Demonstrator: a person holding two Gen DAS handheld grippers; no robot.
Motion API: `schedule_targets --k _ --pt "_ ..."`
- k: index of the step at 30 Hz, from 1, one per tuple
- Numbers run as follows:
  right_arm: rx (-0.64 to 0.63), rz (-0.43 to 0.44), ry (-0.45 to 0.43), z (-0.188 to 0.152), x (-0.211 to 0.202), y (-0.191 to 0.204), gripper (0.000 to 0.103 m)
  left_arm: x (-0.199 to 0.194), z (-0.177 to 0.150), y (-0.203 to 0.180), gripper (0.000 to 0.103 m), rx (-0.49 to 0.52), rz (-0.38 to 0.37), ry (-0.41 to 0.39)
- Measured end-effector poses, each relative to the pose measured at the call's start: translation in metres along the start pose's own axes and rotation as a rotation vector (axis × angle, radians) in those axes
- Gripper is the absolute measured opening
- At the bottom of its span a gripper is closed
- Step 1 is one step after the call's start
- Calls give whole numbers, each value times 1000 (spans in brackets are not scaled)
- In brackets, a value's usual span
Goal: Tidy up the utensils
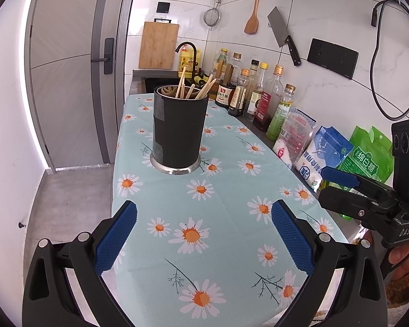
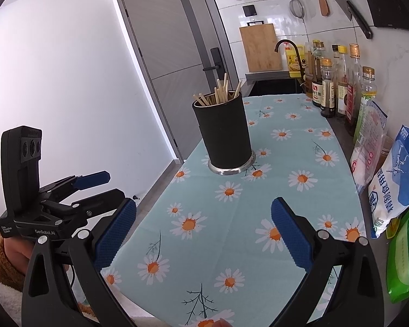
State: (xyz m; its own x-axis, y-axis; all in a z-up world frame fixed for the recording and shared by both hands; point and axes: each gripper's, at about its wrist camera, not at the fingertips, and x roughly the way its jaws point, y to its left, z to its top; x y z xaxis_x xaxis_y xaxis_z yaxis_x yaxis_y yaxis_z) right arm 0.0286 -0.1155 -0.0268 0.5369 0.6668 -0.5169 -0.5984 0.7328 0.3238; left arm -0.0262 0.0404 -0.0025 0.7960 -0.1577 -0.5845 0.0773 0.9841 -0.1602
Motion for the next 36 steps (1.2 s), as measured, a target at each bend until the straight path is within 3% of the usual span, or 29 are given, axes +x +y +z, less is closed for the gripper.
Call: schedule_targets --k 36 --pt "8 -5 7 -2 3 -2 98 0 1 -7 97 15 -3 12"
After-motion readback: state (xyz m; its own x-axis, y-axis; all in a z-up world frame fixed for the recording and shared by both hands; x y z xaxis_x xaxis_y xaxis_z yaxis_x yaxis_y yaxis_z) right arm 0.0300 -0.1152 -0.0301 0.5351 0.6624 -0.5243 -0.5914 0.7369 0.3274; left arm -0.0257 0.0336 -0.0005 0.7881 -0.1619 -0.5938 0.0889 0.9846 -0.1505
